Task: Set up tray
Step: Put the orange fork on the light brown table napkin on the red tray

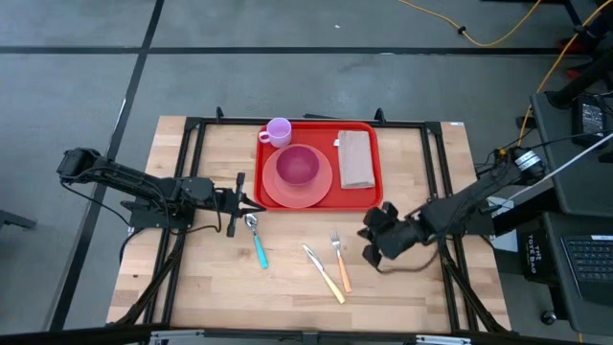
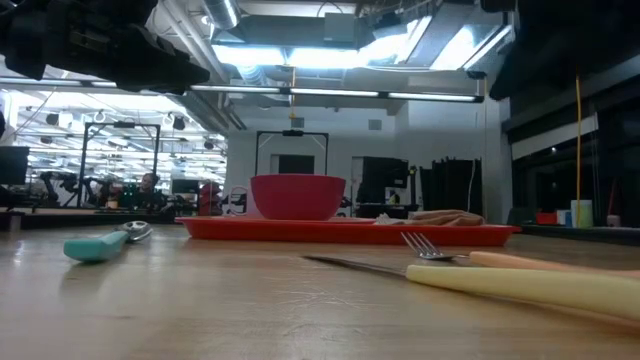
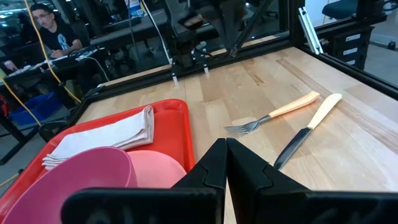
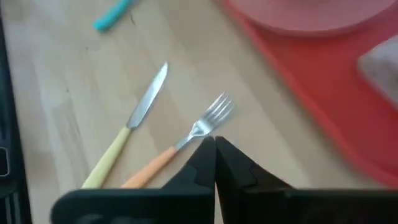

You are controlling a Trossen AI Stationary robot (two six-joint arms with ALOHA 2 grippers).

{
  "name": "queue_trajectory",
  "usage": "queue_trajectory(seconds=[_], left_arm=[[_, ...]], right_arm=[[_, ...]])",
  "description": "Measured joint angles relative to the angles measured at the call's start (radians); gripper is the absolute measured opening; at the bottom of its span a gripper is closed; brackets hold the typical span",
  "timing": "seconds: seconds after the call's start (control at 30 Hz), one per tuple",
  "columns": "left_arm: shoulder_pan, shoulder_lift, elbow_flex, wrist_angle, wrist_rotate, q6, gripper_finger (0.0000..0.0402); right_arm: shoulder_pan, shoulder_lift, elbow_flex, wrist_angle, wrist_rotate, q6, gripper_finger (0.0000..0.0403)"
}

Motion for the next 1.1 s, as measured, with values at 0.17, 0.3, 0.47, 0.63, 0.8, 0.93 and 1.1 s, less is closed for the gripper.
queue_trajectory(seconds=[0.17,0.3,0.47,0.63,0.8,0.93,1.1], left_arm=[[0.001,0.000,0.000,0.016,-0.002,0.081,0.0004],[0.001,0.000,0.000,0.052,-0.002,0.182,0.0004],[0.001,0.000,0.000,0.088,-0.002,0.194,0.0004],[0.001,0.000,0.000,0.082,-0.003,0.193,0.0004],[0.001,0.000,0.000,0.075,-0.003,0.193,0.0004],[0.001,0.000,0.000,0.074,-0.003,0.194,0.0004],[0.001,0.000,0.000,0.075,-0.003,0.202,0.0004]], right_arm=[[0.037,0.114,0.081,-0.079,-0.024,0.123,0.0002],[0.039,0.221,0.217,-0.207,-0.072,0.148,0.0002],[0.038,0.342,0.406,-0.327,-0.093,0.183,0.0003],[0.038,0.452,0.569,-0.468,-0.134,0.326,0.0004],[0.038,0.519,0.648,-0.480,-0.188,0.399,0.0004],[0.038,0.542,0.651,-0.475,-0.194,0.427,0.0004],[0.038,0.553,0.651,-0.471,-0.243,0.428,0.0005]])
